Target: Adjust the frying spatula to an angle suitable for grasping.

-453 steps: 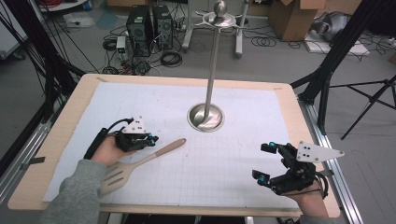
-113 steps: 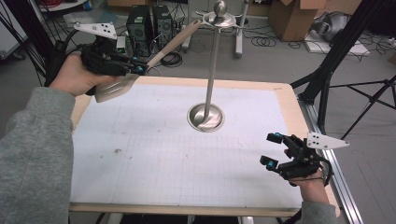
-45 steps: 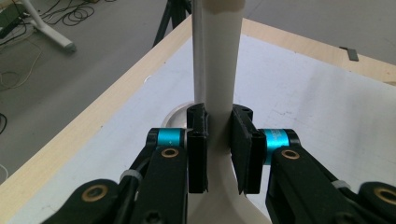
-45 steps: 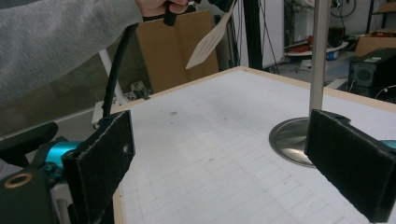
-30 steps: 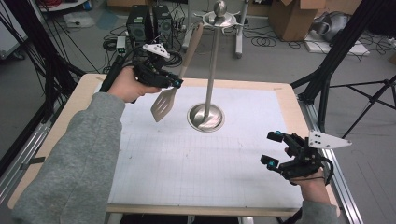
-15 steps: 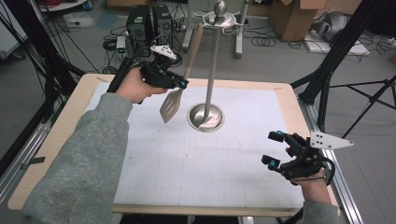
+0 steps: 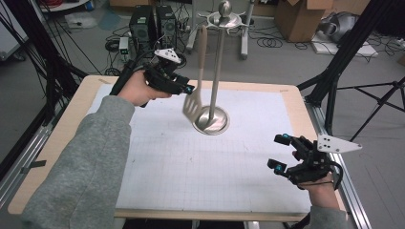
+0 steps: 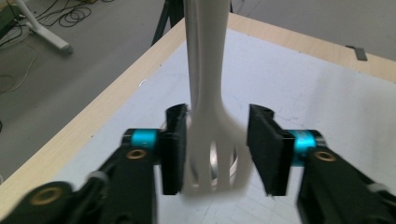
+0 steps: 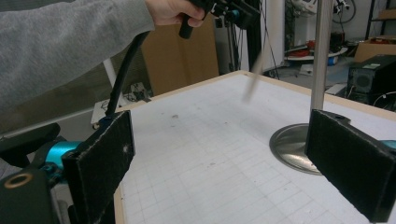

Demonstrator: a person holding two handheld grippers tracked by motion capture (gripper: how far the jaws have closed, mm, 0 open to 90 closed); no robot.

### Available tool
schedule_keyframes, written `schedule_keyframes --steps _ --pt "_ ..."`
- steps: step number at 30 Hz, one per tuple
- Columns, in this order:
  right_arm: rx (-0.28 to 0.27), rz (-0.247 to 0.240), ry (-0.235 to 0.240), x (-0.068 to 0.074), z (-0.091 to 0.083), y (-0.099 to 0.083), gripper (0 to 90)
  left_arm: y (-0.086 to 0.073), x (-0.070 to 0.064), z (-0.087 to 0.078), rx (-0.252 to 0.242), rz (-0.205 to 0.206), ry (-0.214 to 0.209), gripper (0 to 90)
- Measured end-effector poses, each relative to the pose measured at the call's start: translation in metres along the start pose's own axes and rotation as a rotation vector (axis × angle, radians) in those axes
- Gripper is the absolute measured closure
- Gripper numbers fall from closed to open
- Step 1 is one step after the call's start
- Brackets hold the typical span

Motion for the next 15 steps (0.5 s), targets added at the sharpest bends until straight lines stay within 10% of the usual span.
schedule_keyframes --steps 8,15 --pt "0.010 0.002 0.001 0.001 0.003 -0.002 7.5 -0.008 -0.007 -0.003 -0.050 0.011 -0.036 23.5" --pt "0.021 0.000 0.003 0.001 0.005 -0.003 7.5 -0.009 -0.013 -0.012 -0.094 0.013 -0.044 18.5"
Point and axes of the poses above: each handheld gripper's, and its own axes: z roughly forward along the jaws, y roughly out of its top, x roughly to its left, the point moved 10 cm from there along z, roughly forward along the jaws, and after that the axes turned 3 degrees about x, right-handed, at the moved point
